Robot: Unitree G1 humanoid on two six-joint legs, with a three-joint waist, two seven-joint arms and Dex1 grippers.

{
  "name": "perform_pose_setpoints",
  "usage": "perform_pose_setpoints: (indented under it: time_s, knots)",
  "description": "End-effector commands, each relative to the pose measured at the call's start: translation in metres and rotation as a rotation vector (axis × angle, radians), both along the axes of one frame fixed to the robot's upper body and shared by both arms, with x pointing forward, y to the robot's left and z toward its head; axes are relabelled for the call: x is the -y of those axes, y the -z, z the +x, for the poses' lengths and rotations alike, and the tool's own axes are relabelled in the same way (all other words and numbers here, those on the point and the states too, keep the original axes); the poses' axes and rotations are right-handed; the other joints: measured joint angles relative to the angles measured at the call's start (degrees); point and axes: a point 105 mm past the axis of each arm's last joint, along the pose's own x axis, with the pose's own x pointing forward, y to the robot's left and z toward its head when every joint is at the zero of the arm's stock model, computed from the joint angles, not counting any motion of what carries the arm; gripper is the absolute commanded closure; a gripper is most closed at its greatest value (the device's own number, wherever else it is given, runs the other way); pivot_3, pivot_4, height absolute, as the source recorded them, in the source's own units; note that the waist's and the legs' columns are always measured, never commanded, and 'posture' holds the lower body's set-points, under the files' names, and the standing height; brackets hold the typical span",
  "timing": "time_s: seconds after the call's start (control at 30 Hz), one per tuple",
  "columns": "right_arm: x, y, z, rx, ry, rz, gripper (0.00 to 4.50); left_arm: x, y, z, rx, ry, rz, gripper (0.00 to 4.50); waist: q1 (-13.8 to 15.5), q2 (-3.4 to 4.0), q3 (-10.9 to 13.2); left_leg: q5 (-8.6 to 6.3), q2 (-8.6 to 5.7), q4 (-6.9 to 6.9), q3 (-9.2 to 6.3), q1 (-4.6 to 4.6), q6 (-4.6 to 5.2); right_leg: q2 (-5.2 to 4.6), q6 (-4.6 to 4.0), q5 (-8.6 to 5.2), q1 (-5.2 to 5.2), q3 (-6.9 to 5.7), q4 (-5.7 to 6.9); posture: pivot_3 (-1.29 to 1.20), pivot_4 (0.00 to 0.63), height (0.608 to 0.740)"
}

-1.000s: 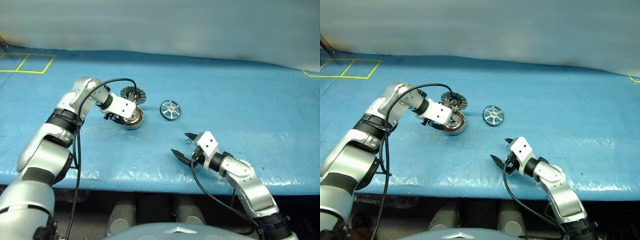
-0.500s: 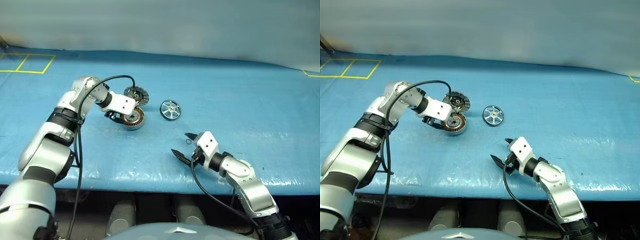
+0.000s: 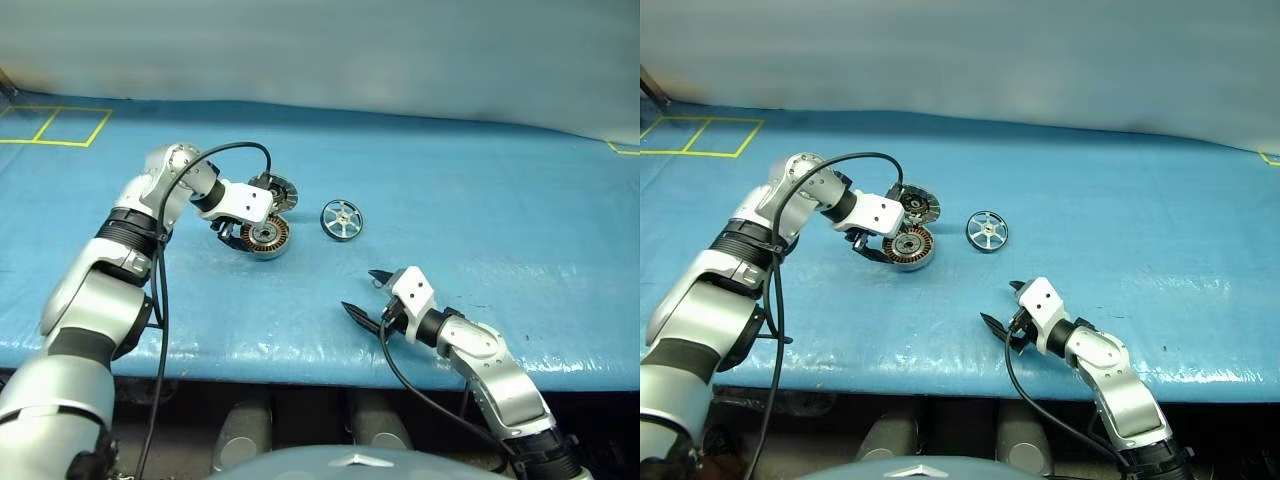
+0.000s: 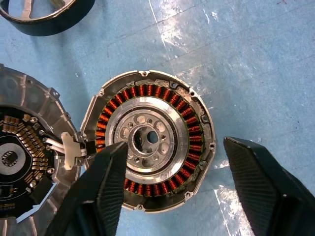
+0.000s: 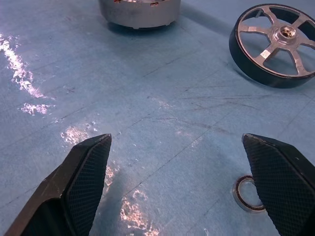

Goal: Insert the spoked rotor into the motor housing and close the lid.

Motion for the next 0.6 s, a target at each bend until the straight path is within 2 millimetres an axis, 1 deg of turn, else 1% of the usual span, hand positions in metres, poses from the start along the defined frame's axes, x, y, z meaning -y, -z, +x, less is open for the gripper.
perform_pose_setpoints:
  time_s: [0.03, 0.13, 0.27, 0.4, 0.6]
  knots:
    - [-0.002, -0.01, 0.002, 0.042, -0.004, 0.012, 0.0, 0.001, -0.012, 0.005, 0.038, -0.005, -0.015, 0.6, -0.05, 0.0, 0.0, 0.0, 0.0, 0.0, 0.0, 0.0, 0.0, 0.0, 0.0, 0.0, 0.0, 0.0, 0.0, 0.0, 0.15, 0.74]
    - [-0.002, -0.009, 0.002, 0.043, -0.002, 0.011, 0.0, 0.0, -0.006, -0.002, -0.03, -0.008, -0.005, 0.6, -0.03, 0.0, 0.0, 0.0, 0.0, 0.0, 0.0, 0.0, 0.0, 0.0, 0.0, 0.0, 0.0, 0.0, 0.0, 0.0, 0.15, 0.74]
    - [-0.003, -0.008, 0.001, 0.04, 0.001, 0.014, 0.0, -0.003, -0.005, -0.005, -0.065, -0.017, 0.009, 0.6, -0.02, 0.0, 0.0, 0.0, 0.0, 0.0, 0.0, 0.0, 0.0, 0.0, -0.01, -0.01, 0.0, 0.0, 0.0, 0.0, 0.15, 0.74]
    - [-0.002, -0.007, 0.001, 0.035, 0.005, 0.011, 0.0, -0.006, -0.004, -0.005, -0.079, -0.026, 0.028, 0.6, -0.02, 0.0, 0.0, 0.0, 0.0, 0.0, 0.0, 0.0, 0.0, 0.0, -0.03, -0.02, 0.0, 0.0, 0.0, 0.0, 0.15, 0.74]
    - [-0.002, -0.008, 0.002, 0.04, 0.003, 0.01, 0.0, -0.005, 0.006, -0.003, -0.074, -0.023, 0.055, 0.6, -0.01, 0.0, 0.0, 0.0, 0.0, 0.0, 0.0, 0.0, 0.0, 0.0, -0.02, -0.01, 0.0, 0.0, 0.0, 0.0, 0.15, 0.74]
